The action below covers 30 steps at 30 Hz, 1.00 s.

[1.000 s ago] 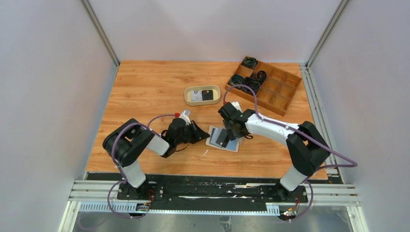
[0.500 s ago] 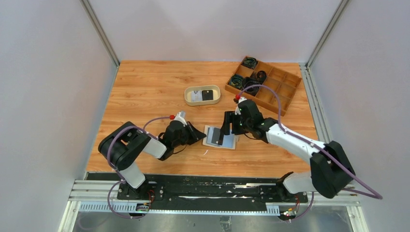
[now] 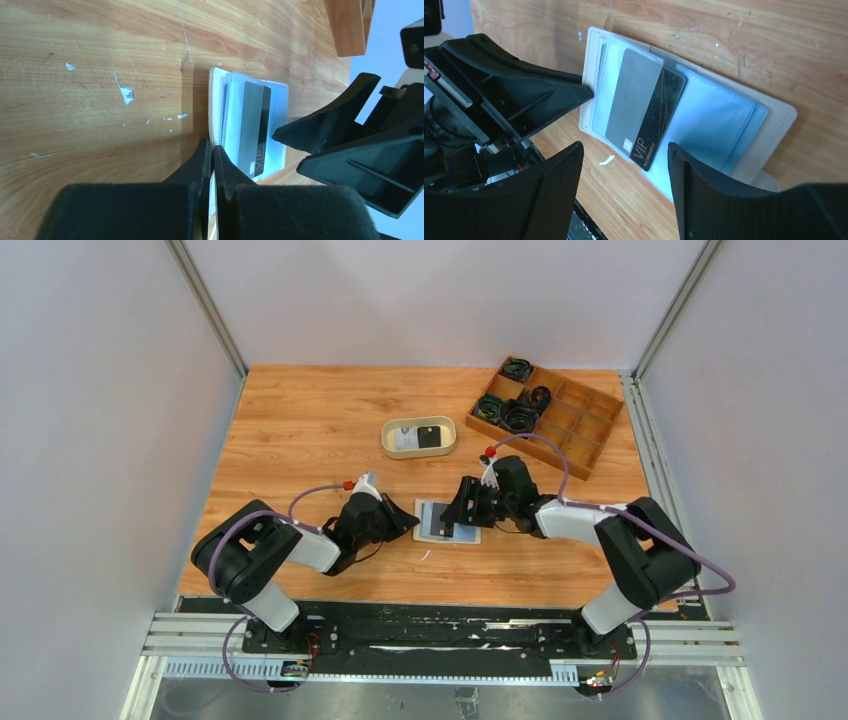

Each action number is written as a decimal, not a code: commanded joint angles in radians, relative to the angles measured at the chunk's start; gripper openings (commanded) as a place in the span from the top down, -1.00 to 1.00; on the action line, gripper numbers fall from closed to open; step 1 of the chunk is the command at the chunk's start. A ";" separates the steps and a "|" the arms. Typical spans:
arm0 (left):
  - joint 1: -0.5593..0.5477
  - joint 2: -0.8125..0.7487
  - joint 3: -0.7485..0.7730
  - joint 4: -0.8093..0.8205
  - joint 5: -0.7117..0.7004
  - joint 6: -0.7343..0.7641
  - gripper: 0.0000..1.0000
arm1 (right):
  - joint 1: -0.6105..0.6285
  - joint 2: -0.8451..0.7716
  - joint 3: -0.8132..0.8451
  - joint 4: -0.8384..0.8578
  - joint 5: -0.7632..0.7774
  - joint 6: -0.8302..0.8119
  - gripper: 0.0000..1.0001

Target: Take the credit cards out of the card holder

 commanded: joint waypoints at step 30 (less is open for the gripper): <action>-0.035 0.041 -0.031 -0.025 -0.110 -0.026 1.00 | -0.013 0.307 -0.140 0.707 -0.174 0.313 1.00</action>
